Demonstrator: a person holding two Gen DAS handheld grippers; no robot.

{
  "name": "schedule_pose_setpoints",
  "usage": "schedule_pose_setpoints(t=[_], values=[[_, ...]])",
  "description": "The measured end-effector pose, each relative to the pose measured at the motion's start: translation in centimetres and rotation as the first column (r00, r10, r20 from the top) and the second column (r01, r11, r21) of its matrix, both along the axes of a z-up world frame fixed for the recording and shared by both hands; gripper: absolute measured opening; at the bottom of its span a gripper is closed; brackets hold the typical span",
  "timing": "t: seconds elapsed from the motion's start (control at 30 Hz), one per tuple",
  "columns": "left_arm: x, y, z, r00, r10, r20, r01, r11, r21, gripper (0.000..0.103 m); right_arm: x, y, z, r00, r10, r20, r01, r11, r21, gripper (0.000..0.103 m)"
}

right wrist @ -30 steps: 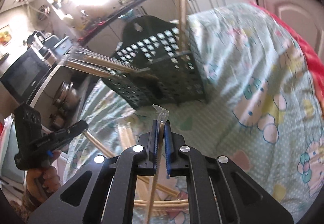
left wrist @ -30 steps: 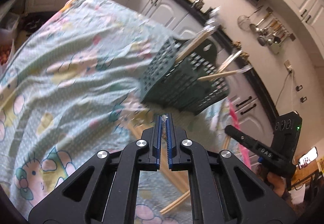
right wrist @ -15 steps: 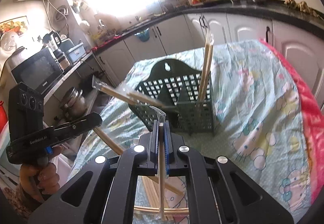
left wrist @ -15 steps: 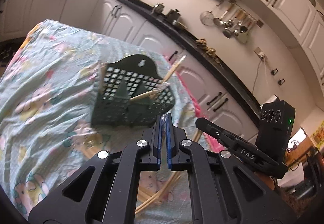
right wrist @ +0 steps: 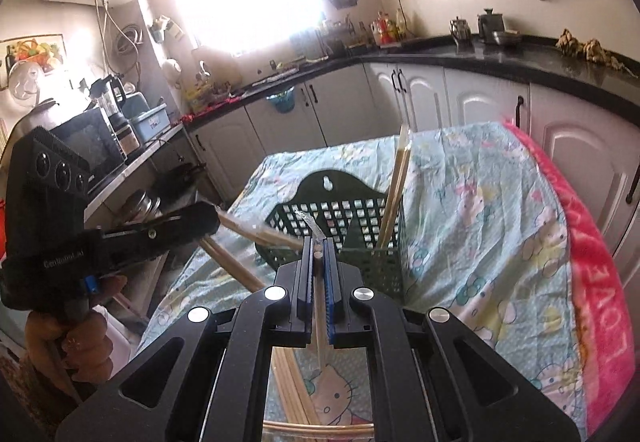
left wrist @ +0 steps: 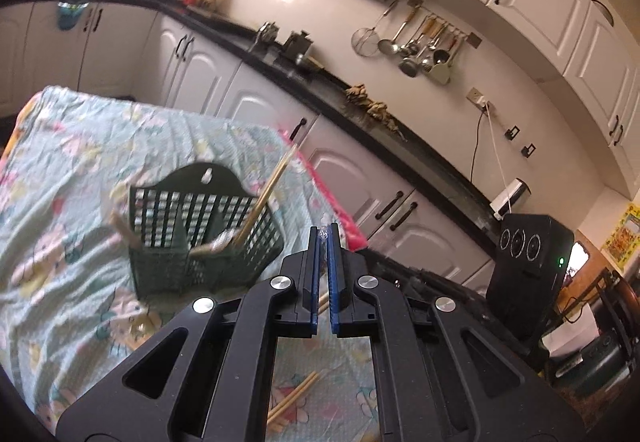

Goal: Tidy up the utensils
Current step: 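Lift the chopsticks with the left tool while the right tool carries its chopstick above the caddy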

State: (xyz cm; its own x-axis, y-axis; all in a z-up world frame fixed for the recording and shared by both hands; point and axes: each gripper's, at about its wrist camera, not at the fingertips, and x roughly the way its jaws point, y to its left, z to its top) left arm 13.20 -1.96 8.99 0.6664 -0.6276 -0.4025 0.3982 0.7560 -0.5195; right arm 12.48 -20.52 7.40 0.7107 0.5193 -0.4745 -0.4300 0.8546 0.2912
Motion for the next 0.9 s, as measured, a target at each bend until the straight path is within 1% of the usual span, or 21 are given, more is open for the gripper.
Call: schedule_pose_setpoints(t=[0.27,0.57,0.77,0.9], values=[[0.7,-0.4,3.1,0.998,-0.004,0.065,0.006,1.000,-0.021,0.001,-0.1,-0.9,2.4,0.998,-0.016,0.066,0.015,1.000,0.018,0.005],[1.2,0.0,7.0,0.990,0.016,0.140,-0.011,0.999,-0.032,0.001,0.3,-1.1,5.6,0.988,-0.023,0.150,0.019,0.999,0.032,0.005],[1.6,0.6,8.9,0.983,0.040,0.178,-0.034,0.999,-0.034,0.001,0.8,-0.7,7.5,0.980,-0.024,0.196,0.018,0.999,0.030,0.005],[2.3,1.3,9.8,0.981,0.060,0.186,-0.051,0.997,-0.051,0.001,1.5,-0.3,8.9,0.973,-0.030,0.230,0.026,0.999,0.024,0.005]])
